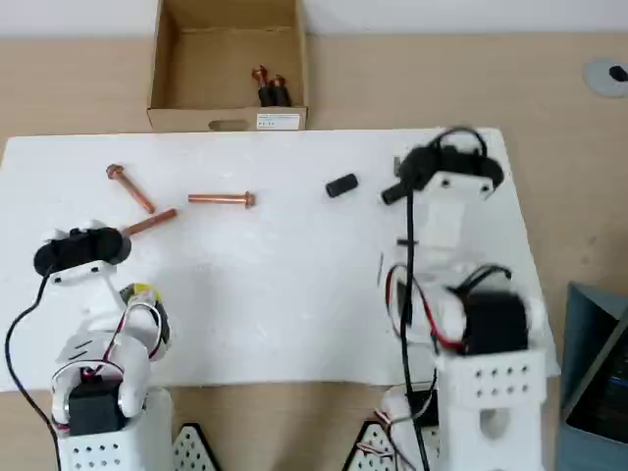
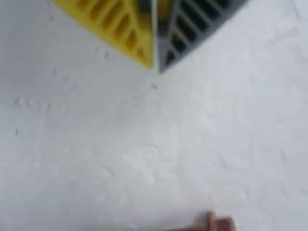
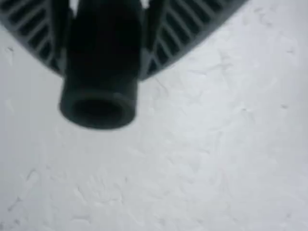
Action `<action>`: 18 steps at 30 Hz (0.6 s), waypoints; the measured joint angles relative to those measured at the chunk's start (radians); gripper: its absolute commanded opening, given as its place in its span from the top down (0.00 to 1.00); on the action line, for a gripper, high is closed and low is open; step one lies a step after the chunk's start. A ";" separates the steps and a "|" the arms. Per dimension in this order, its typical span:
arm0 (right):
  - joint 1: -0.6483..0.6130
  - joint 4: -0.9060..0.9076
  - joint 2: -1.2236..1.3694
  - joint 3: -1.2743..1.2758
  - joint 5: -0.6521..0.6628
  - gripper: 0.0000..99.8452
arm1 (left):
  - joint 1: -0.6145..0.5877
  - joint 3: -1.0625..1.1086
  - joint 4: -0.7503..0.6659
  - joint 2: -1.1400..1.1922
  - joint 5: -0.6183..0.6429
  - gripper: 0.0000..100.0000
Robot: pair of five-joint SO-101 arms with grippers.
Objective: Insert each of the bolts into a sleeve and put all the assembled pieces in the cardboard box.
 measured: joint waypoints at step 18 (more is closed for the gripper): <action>0.000 -0.075 -0.361 0.310 0.000 0.99 | 0.000 -0.738 0.110 0.769 0.127 1.00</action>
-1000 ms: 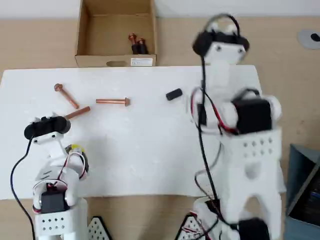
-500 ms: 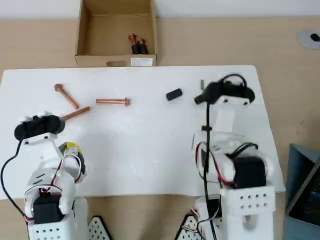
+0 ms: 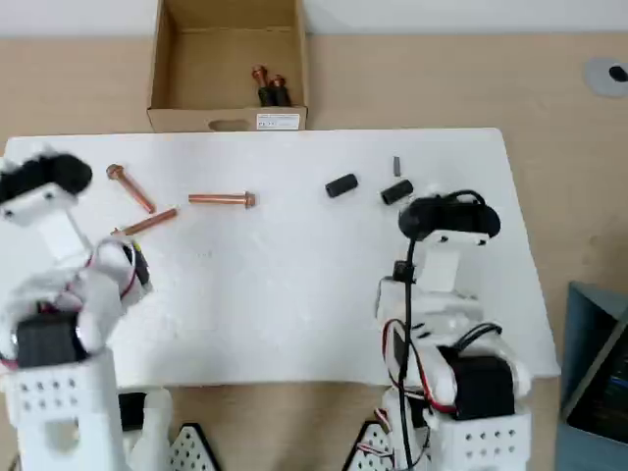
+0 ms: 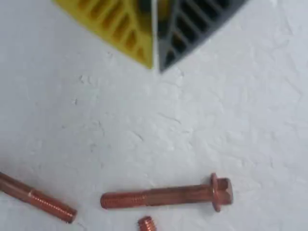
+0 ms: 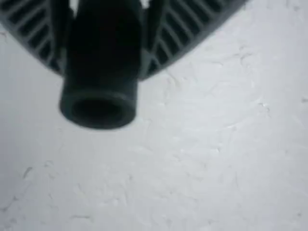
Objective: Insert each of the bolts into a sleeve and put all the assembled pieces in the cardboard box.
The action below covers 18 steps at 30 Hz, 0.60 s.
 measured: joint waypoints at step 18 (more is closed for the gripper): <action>0.000 0.000 -0.072 0.009 0.000 0.99 | -0.137 -0.681 0.026 0.967 0.094 1.00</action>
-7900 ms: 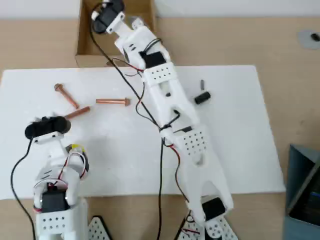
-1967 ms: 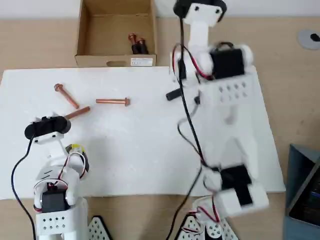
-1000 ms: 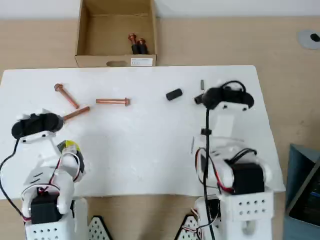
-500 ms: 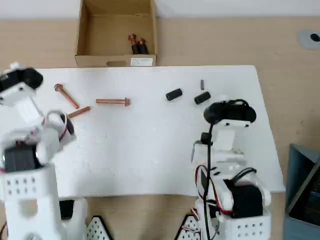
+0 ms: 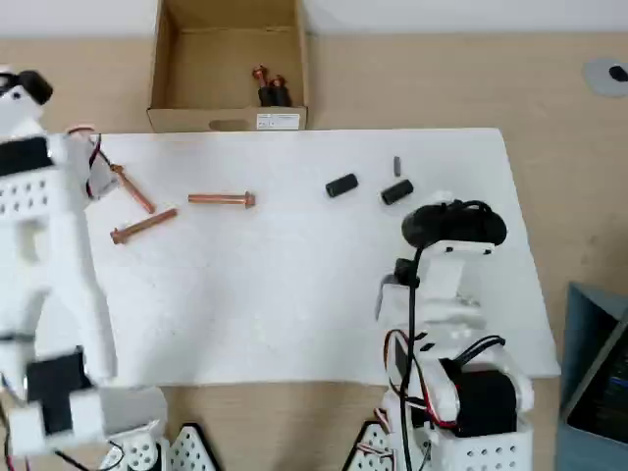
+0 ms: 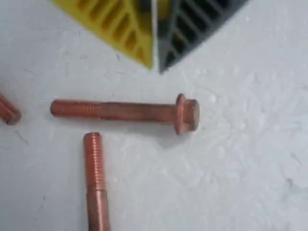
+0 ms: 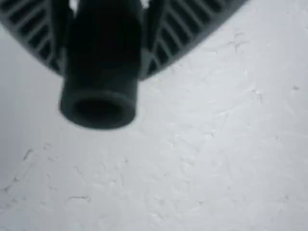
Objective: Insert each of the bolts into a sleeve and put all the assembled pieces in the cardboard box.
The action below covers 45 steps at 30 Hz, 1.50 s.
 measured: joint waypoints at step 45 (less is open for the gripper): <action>0.000 -0.078 0.000 0.049 0.002 0.99 | 0.018 -0.896 0.069 1.025 -0.034 1.00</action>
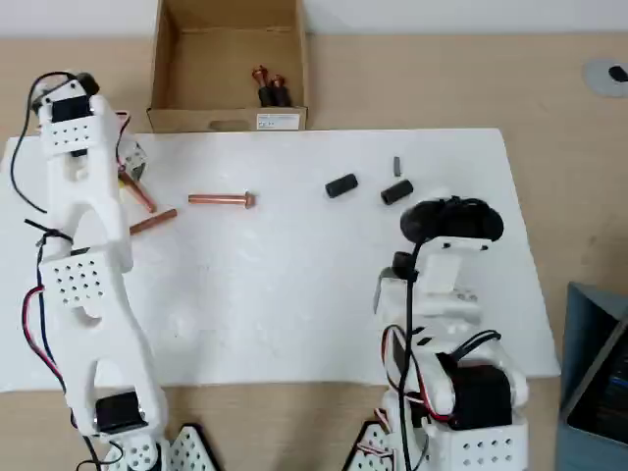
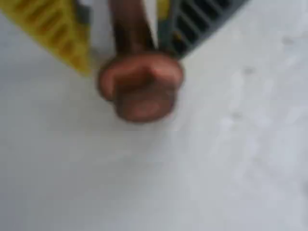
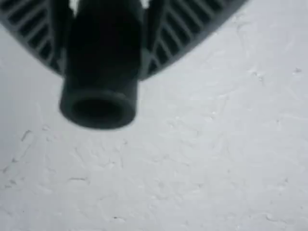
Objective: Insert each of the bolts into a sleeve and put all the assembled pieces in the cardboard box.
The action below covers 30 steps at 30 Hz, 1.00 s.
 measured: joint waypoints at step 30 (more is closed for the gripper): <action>0.000 0.002 0.000 -0.003 0.000 0.99 | 0.078 -0.396 0.285 -0.279 0.037 1.00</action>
